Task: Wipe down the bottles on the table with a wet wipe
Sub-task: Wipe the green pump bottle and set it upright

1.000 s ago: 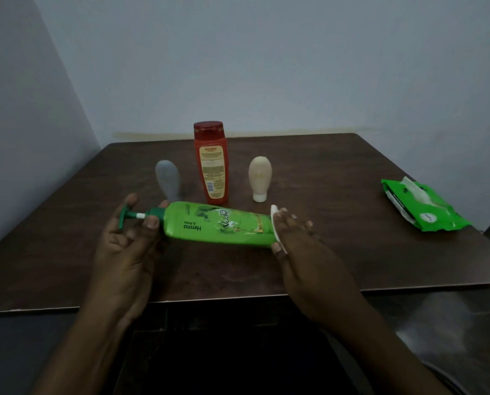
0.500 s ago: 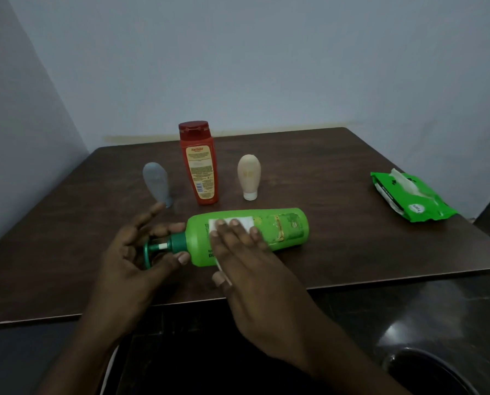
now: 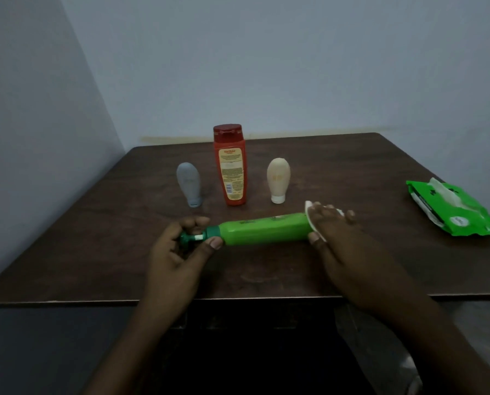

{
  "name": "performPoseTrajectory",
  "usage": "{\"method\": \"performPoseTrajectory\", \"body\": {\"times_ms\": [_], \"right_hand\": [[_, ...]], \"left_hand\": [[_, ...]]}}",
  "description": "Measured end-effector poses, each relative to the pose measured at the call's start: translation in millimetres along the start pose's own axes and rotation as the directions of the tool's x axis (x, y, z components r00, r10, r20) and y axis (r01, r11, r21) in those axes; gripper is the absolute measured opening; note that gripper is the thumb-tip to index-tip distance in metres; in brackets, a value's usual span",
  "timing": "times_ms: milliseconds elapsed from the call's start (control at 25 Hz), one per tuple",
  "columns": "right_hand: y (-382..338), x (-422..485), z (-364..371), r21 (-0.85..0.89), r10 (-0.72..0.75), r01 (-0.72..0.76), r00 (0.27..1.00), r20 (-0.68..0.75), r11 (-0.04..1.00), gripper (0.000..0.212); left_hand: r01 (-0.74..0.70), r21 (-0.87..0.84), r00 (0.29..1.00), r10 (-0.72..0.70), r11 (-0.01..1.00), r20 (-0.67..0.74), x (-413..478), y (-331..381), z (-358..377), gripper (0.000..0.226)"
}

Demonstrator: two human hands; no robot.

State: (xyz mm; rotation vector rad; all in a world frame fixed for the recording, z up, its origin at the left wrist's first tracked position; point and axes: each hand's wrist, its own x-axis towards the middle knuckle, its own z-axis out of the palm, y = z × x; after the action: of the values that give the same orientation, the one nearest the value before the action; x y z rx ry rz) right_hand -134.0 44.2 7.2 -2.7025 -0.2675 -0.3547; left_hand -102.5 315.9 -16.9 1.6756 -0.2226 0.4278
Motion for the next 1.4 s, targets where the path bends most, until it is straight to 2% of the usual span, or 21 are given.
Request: {"method": "performPoseTrajectory", "body": {"times_ms": [80,160,320,440,600,720,800,920,1040,1120,1200,1400], "right_hand": [[4,1,-3,0.029,0.004,-0.004,1.0,-0.02,1.0,0.055],[6,2,-4,0.049,0.001,0.001,0.999,-0.04,0.999,0.054],[4,6,-3,0.015,0.026,-0.025,1.0,-0.017,1.0,0.051],[4,10,0,-0.013,0.038,-0.038,0.999,-0.012,0.999,0.051],[-2,16,2,-0.052,0.052,-0.051,0.999,0.009,0.997,0.05],[-22,19,6,-0.07,0.052,-0.05,0.998,0.023,0.996,0.054],[-49,21,17,-0.125,-0.006,0.01,0.999,0.033,0.992,0.062],[-86,21,45,-0.238,-0.156,0.154,0.988,0.007,0.959,0.061],[-99,18,61,-0.251,-0.253,0.249,0.967,0.013,0.936,0.058],[-86,15,55,-0.228,-0.263,0.265,0.964,0.04,0.937,0.061],[-60,13,46,-0.244,-0.204,0.209,0.978,0.046,0.947,0.064],[0,12,24,-0.261,0.067,-0.097,0.99,-0.121,0.96,0.059]], "left_hand": [[0.077,-0.079,0.997,-0.074,0.994,0.033,0,0,0,0.022],[0.172,-0.182,0.985,-0.165,0.968,0.054,-1,1,1,0.024],[0.269,-0.204,0.963,-0.256,0.941,0.085,1,1,5,0.027],[0.354,-0.285,0.935,-0.331,0.891,0.127,5,0,5,0.021],[0.424,-0.369,0.905,-0.366,0.827,0.218,9,-6,-2,0.022],[0.434,-0.342,0.895,-0.354,0.833,0.273,10,-7,-4,0.031],[0.424,-0.306,0.895,-0.344,0.853,0.283,9,-8,-7,0.036],[0.413,-0.288,0.898,-0.331,0.864,0.291,11,-11,-9,0.042],[0.403,-0.29,0.901,-0.321,0.868,0.292,12,-12,-10,0.041],[0.396,-0.252,0.902,-0.322,0.883,0.289,11,-11,-9,0.045],[0.378,-0.236,0.909,-0.31,0.895,0.277,12,-12,-8,0.046],[0.341,-0.237,0.926,-0.281,0.91,0.254,13,-11,-7,0.045]]}}
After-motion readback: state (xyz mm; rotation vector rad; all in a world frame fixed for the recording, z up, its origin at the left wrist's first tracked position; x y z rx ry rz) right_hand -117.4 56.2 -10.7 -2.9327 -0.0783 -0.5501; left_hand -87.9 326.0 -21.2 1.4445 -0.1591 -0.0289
